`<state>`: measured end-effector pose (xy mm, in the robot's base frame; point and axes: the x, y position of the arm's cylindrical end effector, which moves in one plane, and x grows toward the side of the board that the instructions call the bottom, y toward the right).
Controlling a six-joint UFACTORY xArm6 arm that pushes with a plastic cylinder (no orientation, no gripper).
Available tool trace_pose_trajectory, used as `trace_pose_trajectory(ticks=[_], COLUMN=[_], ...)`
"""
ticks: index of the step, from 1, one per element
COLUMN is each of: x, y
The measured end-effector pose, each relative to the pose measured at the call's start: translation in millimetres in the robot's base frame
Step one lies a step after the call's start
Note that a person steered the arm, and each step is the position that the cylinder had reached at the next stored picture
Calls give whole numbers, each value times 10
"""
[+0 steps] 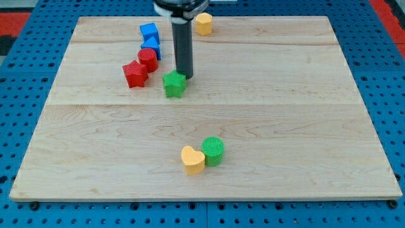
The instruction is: Push the green star to the bottom right of the red star
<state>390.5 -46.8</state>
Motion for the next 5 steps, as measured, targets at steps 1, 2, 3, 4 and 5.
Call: trace_pose_trajectory(ticks=[1, 2, 3, 4, 5], x=[145, 308, 654, 945, 1073], y=[-598, -819, -694, -400, -284])
